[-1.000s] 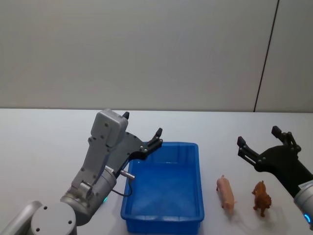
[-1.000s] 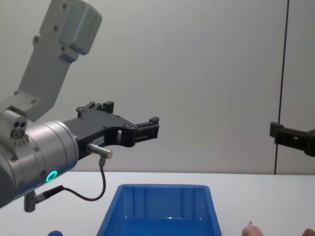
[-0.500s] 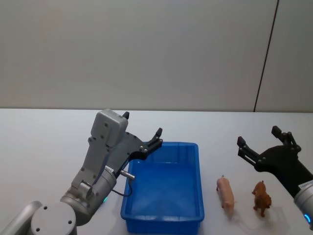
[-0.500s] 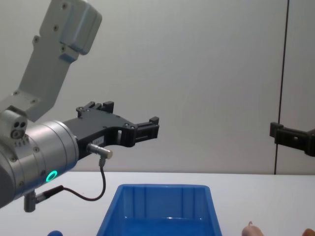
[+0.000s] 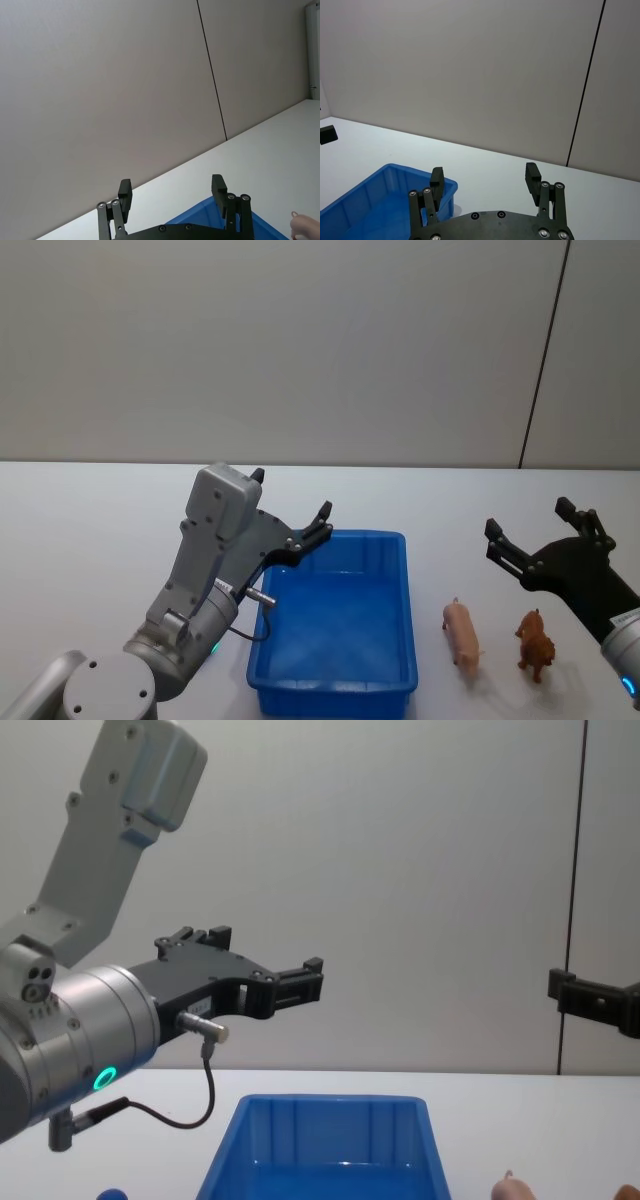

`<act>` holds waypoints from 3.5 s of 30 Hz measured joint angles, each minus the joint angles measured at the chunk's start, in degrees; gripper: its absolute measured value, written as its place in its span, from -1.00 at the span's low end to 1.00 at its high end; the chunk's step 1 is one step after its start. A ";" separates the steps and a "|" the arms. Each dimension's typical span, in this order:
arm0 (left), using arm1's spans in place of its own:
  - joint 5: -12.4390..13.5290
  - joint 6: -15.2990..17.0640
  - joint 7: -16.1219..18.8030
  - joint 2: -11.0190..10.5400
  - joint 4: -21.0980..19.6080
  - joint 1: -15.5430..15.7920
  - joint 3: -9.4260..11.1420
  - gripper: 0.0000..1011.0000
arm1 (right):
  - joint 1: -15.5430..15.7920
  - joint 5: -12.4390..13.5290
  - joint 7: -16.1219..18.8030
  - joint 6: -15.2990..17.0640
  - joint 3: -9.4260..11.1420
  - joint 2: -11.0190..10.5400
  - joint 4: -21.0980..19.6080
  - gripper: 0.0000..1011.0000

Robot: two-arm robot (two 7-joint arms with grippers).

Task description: Pick up the two dolls from the table and place them into the box.

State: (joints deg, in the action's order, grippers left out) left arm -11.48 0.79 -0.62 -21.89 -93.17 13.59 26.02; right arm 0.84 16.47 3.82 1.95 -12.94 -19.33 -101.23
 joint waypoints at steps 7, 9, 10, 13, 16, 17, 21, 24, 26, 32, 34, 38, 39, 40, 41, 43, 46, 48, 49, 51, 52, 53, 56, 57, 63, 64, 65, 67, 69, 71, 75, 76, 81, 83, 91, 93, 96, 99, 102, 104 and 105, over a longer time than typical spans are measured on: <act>0.00 0.00 0.00 0.00 0.00 0.00 0.00 0.98 | 0.00 0.00 0.01 0.00 0.00 0.00 0.00 0.98; 0.00 0.00 0.00 0.00 0.00 0.00 0.00 0.98 | 0.00 0.00 0.01 0.00 0.00 0.01 0.02 0.98; 0.00 0.00 0.00 0.00 0.00 0.00 0.00 0.98 | 0.02 -0.01 -0.04 0.05 0.00 0.04 0.04 0.98; 0.00 0.00 0.00 0.00 0.00 0.00 0.00 0.98 | 0.08 -0.09 -0.53 0.31 0.00 0.16 0.11 0.98; 0.00 0.00 0.00 0.00 0.00 0.00 0.00 0.98 | 0.17 -0.25 -1.31 0.88 -0.02 0.40 0.15 0.98; 0.00 0.00 0.00 0.00 0.00 0.00 0.00 0.98 | 0.18 -0.28 -1.54 1.09 -0.03 0.44 0.15 0.98; 0.00 0.00 0.00 0.00 0.00 0.00 0.00 0.98 | 0.35 -0.60 -3.35 2.83 -0.17 0.96 0.16 0.98; 0.00 0.00 0.00 0.00 0.00 0.00 0.00 0.98 | 0.50 -0.78 -4.74 4.37 -0.30 1.33 0.11 0.98; 0.00 0.00 0.00 0.00 0.00 0.00 0.00 0.98 | 0.59 -0.84 -5.35 5.10 -0.34 1.46 0.06 0.98; 0.00 0.00 0.00 0.00 0.00 0.00 0.00 0.98 | 1.05 -1.16 -7.71 8.51 -0.57 2.10 -0.29 0.98; 0.00 0.00 0.00 0.00 0.00 0.00 0.00 0.98 | 1.21 -1.25 -8.16 9.25 -0.67 2.25 -0.34 0.98; 0.00 0.00 0.00 0.00 0.00 0.00 0.00 0.98 | 1.67 -1.66 -9.26 11.29 -0.93 2.63 -0.41 0.98; 0.00 0.00 0.00 0.00 0.00 0.00 0.00 0.98 | 1.76 -1.71 -9.40 11.57 -0.97 2.70 -0.41 0.98; 0.00 0.00 0.00 0.00 0.00 0.00 0.00 0.98 | 1.94 -1.88 -9.65 12.13 -1.07 2.84 -0.41 0.98; 0.00 0.00 0.00 0.00 0.00 0.00 0.00 0.98 | 2.02 -1.96 -9.81 12.49 -1.12 2.90 -0.42 0.98; 0.00 0.00 0.00 0.00 0.00 0.00 0.00 0.98 | 2.19 -2.10 -10.01 13.04 -1.24 3.04 -0.41 0.98; 0.00 0.00 0.00 0.00 0.00 0.00 0.00 0.98 | 2.46 -2.42 -10.29 13.96 -1.45 3.28 -0.20 0.98; 0.00 0.00 0.00 0.00 0.00 0.00 0.00 0.98 | 2.70 -2.73 -10.51 14.68 -1.66 3.52 0.17 0.98; 0.00 0.00 0.00 0.00 0.00 0.00 0.00 0.98 | 2.70 -2.73 -10.51 14.68 -1.66 3.52 0.17 0.98; 0.00 0.00 0.00 0.00 0.00 0.00 0.00 0.98 | 2.85 -2.99 -10.67 15.22 -1.78 3.71 0.46 0.98; 0.00 0.00 0.00 0.00 0.00 0.00 0.00 0.98 | 2.94 -3.10 -10.79 15.53 -1.85 3.83 0.67 0.98; 0.00 0.00 0.00 0.00 0.00 0.00 0.00 0.98 | 2.97 -3.17 -10.83 15.68 -1.87 3.88 0.77 0.98; 0.00 0.00 0.00 0.00 0.00 0.00 0.00 0.98 | 3.13 -3.43 -11.03 16.19 -1.94 4.05 1.25 0.98; 0.00 0.00 0.00 0.00 0.00 0.00 0.00 0.98 | 3.17 -3.47 -11.07 16.28 -1.95 4.10 1.42 0.98; 0.00 0.00 0.00 0.00 0.00 0.00 0.00 0.98 | 3.45 -3.88 -11.39 16.99 -1.95 4.31 2.47 0.98; 0.00 0.00 0.00 0.00 0.00 0.00 0.00 0.98 | 3.49 -3.92 -11.44 17.09 -1.93 4.33 2.59 0.98; 0.00 0.00 0.00 0.00 0.00 0.00 0.00 0.98 | 3.52 -3.95 -11.49 17.15 -1.90 4.34 2.77 0.98; 0.00 0.00 0.00 0.00 0.00 0.00 0.00 0.98 | 3.63 -4.03 -11.61 17.28 -1.84 4.36 3.15 0.98; 0.00 0.00 0.00 0.00 0.00 0.00 0.00 0.98 | 3.73 -4.10 -11.72 17.37 -1.73 4.37 3.62 0.98; 0.00 0.00 0.00 0.00 0.00 0.00 0.00 0.98 | 3.80 -4.14 -11.76 17.37 -1.65 4.37 3.90 0.98; 0.00 0.00 0.00 0.00 0.00 0.00 0.00 0.98 | 3.92 -4.25 -11.78 17.32 -1.49 4.36 4.61 0.98; 0.00 0.00 0.00 0.00 0.00 0.00 0.00 0.98 | 3.96 -4.29 -11.77 17.20 -1.42 4.37 4.94 0.98; 0.00 0.00 0.00 0.00 0.00 0.00 0.00 0.98 | 3.97 -4.42 -11.49 16.55 -1.27 4.46 5.88 0.98; 0.00 0.00 0.00 0.00 0.00 0.00 0.00 0.98 | 3.90 -4.54 -11.20 16.13 -1.20 4.52 6.36 0.88; 0.00 0.00 0.00 0.00 0.00 0.00 0.00 0.98 | 3.21 -5.13 -9.59 13.62 -1.09 4.90 8.29 0.50; 0.00 0.00 0.00 0.00 0.00 0.00 0.00 0.98 | 3.03 -5.27 -9.36 13.18 -1.08 4.99 8.68 0.39; 0.00 0.00 0.00 0.00 0.00 0.00 0.00 0.98 | 2.69 -5.61 -8.99 12.38 -1.06 5.19 9.30 0.23; 0.00 0.00 0.00 0.00 0.00 0.00 0.00 0.98 | 2.42 -5.91 -8.82 11.84 -1.03 5.38 9.86 0.06; 0.00 0.00 0.00 0.00 0.00 0.00 0.00 0.98 | 2.23 -6.21 -8.80 11.47 -1.00 5.55 10.26 -0.16; 0.00 0.00 0.00 0.00 0.00 0.00 0.00 0.98 | 2.17 -6.35 -8.90 11.38 -0.96 5.65 10.45 -0.24; 0.00 0.00 0.00 0.00 0.00 0.00 0.00 0.98 | 2.15 -6.38 -8.97 11.37 -0.95 5.69 10.47 -0.24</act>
State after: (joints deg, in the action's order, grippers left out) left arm -11.48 0.80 -0.62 -21.89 -93.17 13.59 26.02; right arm 2.99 10.08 -5.15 13.32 -13.89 -13.65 -90.76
